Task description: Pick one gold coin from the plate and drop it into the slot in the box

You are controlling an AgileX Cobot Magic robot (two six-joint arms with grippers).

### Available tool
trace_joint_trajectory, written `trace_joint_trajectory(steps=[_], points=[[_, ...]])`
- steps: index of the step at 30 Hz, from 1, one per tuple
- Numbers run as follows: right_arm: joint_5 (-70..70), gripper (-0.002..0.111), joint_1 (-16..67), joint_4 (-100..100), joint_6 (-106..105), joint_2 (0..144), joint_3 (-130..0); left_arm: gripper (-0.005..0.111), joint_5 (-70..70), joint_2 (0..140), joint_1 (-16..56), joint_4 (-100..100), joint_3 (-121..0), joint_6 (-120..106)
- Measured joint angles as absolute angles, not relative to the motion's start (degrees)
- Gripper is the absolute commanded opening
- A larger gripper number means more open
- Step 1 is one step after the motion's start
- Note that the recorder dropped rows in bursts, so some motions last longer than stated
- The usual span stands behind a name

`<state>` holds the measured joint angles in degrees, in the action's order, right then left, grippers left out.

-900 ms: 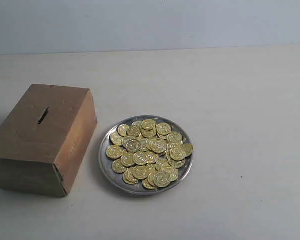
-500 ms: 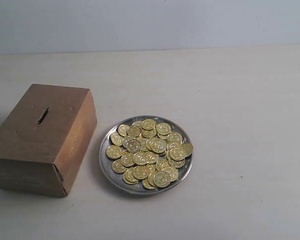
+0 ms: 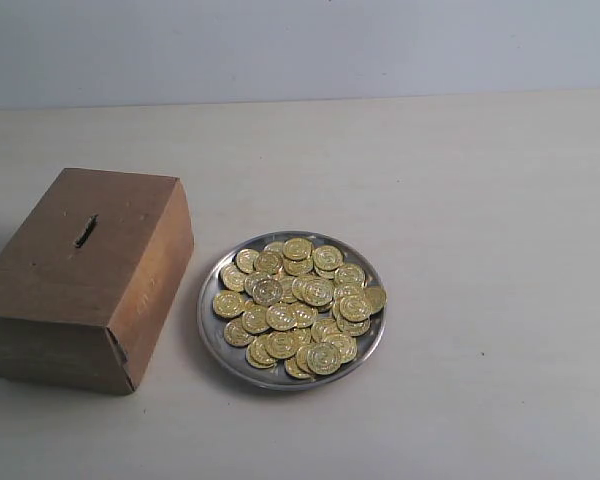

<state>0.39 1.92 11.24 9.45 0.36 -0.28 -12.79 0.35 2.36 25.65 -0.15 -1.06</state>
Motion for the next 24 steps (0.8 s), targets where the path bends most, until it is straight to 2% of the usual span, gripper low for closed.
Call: trace_joint_trajectory(steps=[7,24], points=[[-1.47,0.0,1.92,20.31,14.06,0.36,-0.28,0.0,-8.95,0.35,2.36,28.21,-0.15,-1.06],[-1.21,0.0,1.92,21.14,16.23,0.36,-0.28,0.0,-8.52,0.35,2.36,30.66,-0.15,3.41]])
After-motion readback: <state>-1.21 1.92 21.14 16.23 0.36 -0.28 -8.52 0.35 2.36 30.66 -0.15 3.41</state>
